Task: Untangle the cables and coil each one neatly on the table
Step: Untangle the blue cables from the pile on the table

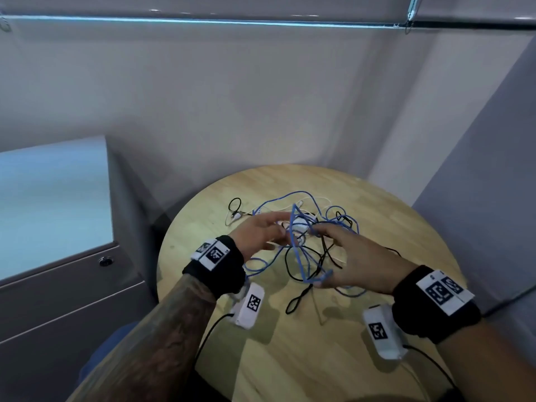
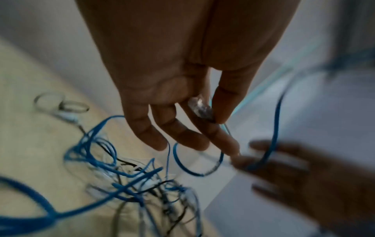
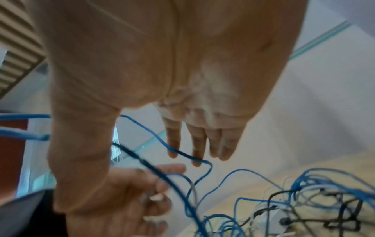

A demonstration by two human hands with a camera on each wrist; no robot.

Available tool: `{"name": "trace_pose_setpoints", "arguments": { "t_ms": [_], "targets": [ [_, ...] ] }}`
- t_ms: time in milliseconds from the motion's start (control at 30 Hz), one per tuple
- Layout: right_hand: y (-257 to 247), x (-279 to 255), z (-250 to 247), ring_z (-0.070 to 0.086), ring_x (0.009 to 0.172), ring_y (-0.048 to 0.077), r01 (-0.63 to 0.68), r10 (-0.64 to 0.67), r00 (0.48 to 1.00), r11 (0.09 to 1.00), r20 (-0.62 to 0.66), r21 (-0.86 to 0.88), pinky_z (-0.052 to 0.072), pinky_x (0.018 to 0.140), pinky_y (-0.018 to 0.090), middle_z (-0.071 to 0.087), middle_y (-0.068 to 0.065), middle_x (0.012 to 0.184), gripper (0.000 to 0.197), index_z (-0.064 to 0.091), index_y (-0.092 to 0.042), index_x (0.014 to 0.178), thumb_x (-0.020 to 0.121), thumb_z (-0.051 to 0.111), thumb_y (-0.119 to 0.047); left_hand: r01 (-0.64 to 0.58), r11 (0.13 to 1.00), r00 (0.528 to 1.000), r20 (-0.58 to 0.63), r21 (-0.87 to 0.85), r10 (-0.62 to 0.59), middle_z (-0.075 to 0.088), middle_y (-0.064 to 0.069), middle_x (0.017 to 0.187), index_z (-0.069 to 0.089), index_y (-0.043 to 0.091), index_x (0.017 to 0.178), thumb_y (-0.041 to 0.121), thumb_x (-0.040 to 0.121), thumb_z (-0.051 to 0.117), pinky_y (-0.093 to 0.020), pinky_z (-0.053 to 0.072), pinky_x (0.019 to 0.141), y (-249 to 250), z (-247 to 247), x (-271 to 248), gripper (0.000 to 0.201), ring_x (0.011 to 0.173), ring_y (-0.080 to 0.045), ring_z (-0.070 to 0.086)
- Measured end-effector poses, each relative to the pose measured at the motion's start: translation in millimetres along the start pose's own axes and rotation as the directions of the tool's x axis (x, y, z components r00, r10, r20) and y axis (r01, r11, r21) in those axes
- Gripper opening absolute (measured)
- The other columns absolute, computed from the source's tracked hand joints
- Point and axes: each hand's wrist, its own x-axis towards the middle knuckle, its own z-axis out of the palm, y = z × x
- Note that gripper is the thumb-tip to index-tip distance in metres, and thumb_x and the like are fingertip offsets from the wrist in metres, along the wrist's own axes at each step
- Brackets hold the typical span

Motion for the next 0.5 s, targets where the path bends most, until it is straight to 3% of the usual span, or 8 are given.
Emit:
{"name": "trace_pose_setpoints", "arguments": {
  "t_ms": [33,67,133,167,267,333,400,500],
  "targets": [
    [0.5,1.3,0.4,0.044,0.129,-0.005,0.018,-0.016,0.999,0.998,-0.029,0.062,0.035,0.108,0.019,0.047,-0.026,0.140,0.081,0.048,-0.044,0.132,0.064,0.091,-0.039,-0.030,0.990,1.000,-0.002,0.140,0.031,0.073,-0.011,0.087,0.066,0.012,0.110,-0.003,0.092,0.051,-0.024,0.051,0.080,-1.1,4.7,-0.3,0.028,0.082,-0.012,0.067],
    [0.8,2.2,1.4,0.048,0.124,-0.003,0.044,-0.041,0.999,0.995,-0.033,0.089,0.038,0.108,0.025,0.052,-0.023,0.133,0.069,0.054,-0.043,0.121,0.063,0.091,-0.038,-0.047,0.974,0.999,-0.010,0.220,0.050,0.072,-0.010,0.080,0.067,0.009,0.100,-0.008,0.090,0.050,-0.028,0.052,0.080,-4.0,7.9,1.4,0.026,0.078,-0.013,0.068],
    [2.6,2.7,5.8,0.047,0.122,0.000,0.101,-0.100,0.994,0.995,-0.031,0.015,0.037,0.105,0.024,0.052,-0.019,0.127,0.051,0.058,-0.040,0.106,0.066,0.089,-0.037,-0.059,0.962,0.997,-0.036,0.267,0.071,0.068,-0.007,0.071,0.064,0.008,0.087,-0.010,0.088,0.045,-0.044,0.055,0.084,-10.4,11.8,6.1,0.027,0.072,-0.022,0.067],
    [4.2,3.4,8.1,0.046,0.122,0.001,0.119,-0.122,0.991,0.991,-0.053,-0.055,0.037,0.104,0.023,0.050,-0.019,0.125,0.044,0.059,-0.040,0.103,0.069,0.087,-0.036,-0.064,0.951,0.996,-0.042,0.302,0.080,0.067,-0.004,0.070,0.064,0.010,0.090,-0.007,0.089,0.043,-0.046,0.055,0.084,-13.0,12.9,8.6,0.027,0.072,-0.024,0.066],
    [5.0,6.8,11.9,0.048,0.113,0.014,0.073,-0.136,0.977,0.938,-0.166,-0.339,0.043,0.093,0.032,0.049,-0.015,0.108,0.028,0.057,-0.037,0.100,0.080,0.076,-0.034,-0.041,0.920,0.995,-0.070,0.389,0.074,0.068,0.003,0.080,0.063,0.016,0.118,-0.002,0.095,0.041,-0.026,0.048,0.077,-12.5,13.8,9.6,0.037,0.079,-0.013,0.062],
    [5.3,8.2,10.9,0.056,0.105,0.019,-0.003,-0.063,0.987,0.917,-0.150,-0.400,0.049,0.087,0.038,0.056,-0.013,0.103,0.032,0.052,-0.036,0.105,0.081,0.073,-0.035,-0.057,0.964,0.989,-0.115,0.260,0.090,0.069,-0.001,0.086,0.065,0.009,0.117,-0.008,0.095,0.040,-0.015,0.044,0.067,-8.1,14.3,7.9,0.037,0.079,-0.005,0.064],
    [7.7,7.8,10.4,0.060,0.108,0.022,-0.073,0.051,0.996,0.927,-0.068,-0.367,0.051,0.089,0.043,0.059,-0.006,0.120,0.054,0.045,-0.035,0.124,0.080,0.076,-0.029,-0.078,0.989,0.980,-0.172,0.125,0.099,0.070,-0.007,0.092,0.068,0.005,0.111,-0.011,0.093,0.045,-0.007,0.042,0.059,-6.1,13.9,6.4,0.033,0.071,0.003,0.065],
    [12.4,6.1,10.0,0.053,0.127,0.024,-0.086,0.112,0.992,0.936,0.055,-0.341,0.050,0.098,0.042,0.037,-0.003,0.155,0.089,0.017,-0.036,0.154,0.084,0.064,-0.008,-0.047,0.999,0.981,-0.186,0.006,0.047,0.075,0.000,0.093,0.073,0.017,0.103,-0.003,0.090,0.052,-0.017,0.044,0.067,-8.6,10.4,7.5,0.032,0.079,-0.004,0.065]
  ]
}}
